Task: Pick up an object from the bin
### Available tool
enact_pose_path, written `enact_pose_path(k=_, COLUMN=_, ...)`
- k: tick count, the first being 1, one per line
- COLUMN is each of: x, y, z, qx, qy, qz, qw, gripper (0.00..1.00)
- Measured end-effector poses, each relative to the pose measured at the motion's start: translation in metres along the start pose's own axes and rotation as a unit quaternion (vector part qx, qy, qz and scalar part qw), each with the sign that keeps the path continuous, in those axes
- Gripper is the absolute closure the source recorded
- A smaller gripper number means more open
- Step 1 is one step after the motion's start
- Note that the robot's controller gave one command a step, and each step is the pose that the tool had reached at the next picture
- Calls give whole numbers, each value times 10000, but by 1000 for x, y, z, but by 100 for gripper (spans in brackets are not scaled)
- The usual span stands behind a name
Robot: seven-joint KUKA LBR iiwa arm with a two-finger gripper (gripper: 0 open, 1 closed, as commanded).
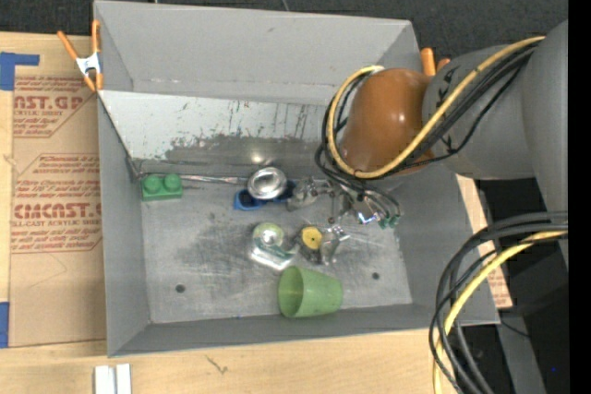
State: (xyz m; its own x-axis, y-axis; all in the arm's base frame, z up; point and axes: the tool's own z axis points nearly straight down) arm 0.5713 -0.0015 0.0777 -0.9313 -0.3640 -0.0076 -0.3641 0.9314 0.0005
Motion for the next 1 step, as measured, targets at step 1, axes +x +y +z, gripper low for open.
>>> enact_pose_path(k=1, x=-1, y=1, z=-1, qx=-2, qy=22, qz=1, qw=10000, gripper=0)
